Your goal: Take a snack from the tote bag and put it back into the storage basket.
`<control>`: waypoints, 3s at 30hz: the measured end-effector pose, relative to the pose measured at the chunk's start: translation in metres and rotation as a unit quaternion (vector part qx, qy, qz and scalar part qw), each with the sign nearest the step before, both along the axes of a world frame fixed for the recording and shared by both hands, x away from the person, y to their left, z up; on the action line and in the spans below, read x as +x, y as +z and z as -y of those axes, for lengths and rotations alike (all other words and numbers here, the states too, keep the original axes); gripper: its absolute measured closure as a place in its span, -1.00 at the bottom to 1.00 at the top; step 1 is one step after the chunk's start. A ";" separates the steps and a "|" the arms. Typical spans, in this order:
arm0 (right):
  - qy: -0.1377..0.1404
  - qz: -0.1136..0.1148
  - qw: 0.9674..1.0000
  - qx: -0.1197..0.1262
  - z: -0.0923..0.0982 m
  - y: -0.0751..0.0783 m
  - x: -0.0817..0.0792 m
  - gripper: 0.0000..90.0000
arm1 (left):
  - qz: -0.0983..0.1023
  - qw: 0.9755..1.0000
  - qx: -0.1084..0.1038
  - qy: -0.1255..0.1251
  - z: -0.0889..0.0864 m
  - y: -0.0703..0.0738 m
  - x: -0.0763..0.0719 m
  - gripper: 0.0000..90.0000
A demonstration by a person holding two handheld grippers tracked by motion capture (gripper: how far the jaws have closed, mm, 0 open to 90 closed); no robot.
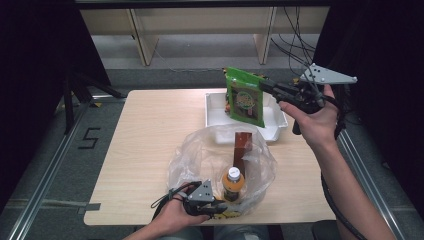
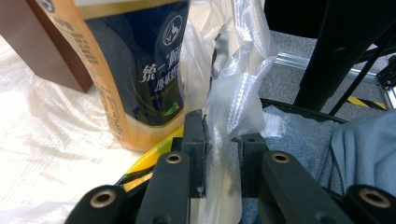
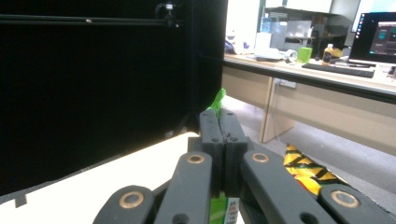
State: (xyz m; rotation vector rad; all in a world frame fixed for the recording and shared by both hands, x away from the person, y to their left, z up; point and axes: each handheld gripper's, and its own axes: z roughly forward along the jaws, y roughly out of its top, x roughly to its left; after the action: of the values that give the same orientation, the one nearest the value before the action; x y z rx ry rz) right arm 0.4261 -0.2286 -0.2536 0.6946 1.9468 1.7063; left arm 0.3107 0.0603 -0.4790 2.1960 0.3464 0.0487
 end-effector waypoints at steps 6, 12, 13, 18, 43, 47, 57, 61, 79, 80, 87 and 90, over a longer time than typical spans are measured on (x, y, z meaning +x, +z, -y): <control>-0.011 -0.004 1.000 -0.003 -0.002 -0.002 0.012 1.00 | -0.005 1.000 -0.008 0.002 0.001 -0.001 -0.001 0.73; -0.019 -0.013 1.000 -0.002 -0.005 -0.007 0.028 1.00 | -0.001 1.000 -0.001 -0.001 0.000 -0.001 -0.001 0.73; -0.019 -0.020 1.000 -0.003 -0.005 -0.008 0.030 1.00 | -0.006 1.000 -0.006 0.000 0.001 -0.002 -0.001 0.73; -0.029 -0.019 0.999 -0.007 -0.006 -0.015 0.043 1.00 | -0.008 1.000 -0.006 -0.004 0.002 -0.002 -0.002 0.73; -0.054 -0.089 0.994 -0.023 -0.008 -0.068 0.097 1.00 | -0.008 1.000 -0.005 -0.002 0.003 -0.004 -0.003 0.73; -0.056 -0.101 0.993 -0.020 -0.010 -0.074 0.101 1.00 | -0.010 1.000 -0.008 -0.002 0.003 -0.004 -0.003 0.73; -0.061 -0.106 0.992 -0.025 -0.015 -0.081 0.112 1.00 | -0.011 1.000 -0.004 -0.004 0.003 -0.006 -0.004 0.73; -0.061 -0.110 0.992 -0.024 -0.017 -0.084 0.116 1.00 | -0.011 1.000 -0.004 -0.005 0.003 -0.005 -0.003 0.73; -0.071 -0.106 0.991 -0.026 -0.026 -0.087 0.132 1.00 | -0.013 1.000 -0.004 -0.007 0.004 -0.007 -0.004 0.73; -0.071 -0.105 0.992 -0.029 -0.026 -0.087 0.133 1.00 | -0.013 1.000 -0.005 -0.006 0.004 -0.007 -0.004 0.73; -0.070 -0.110 0.991 -0.034 -0.028 -0.092 0.137 1.00 | -0.016 1.000 -0.005 -0.009 0.004 -0.008 -0.005 0.73; -0.071 -0.122 0.989 -0.032 -0.029 -0.094 0.137 1.00 | -0.016 1.000 -0.004 -0.006 0.004 -0.008 -0.005 0.73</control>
State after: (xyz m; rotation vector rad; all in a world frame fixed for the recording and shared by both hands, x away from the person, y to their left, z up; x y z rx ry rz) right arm 0.5630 -0.1997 -0.3473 1.0334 2.0482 1.5262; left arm 0.3054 0.0560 -0.4872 2.1921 0.3507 0.0049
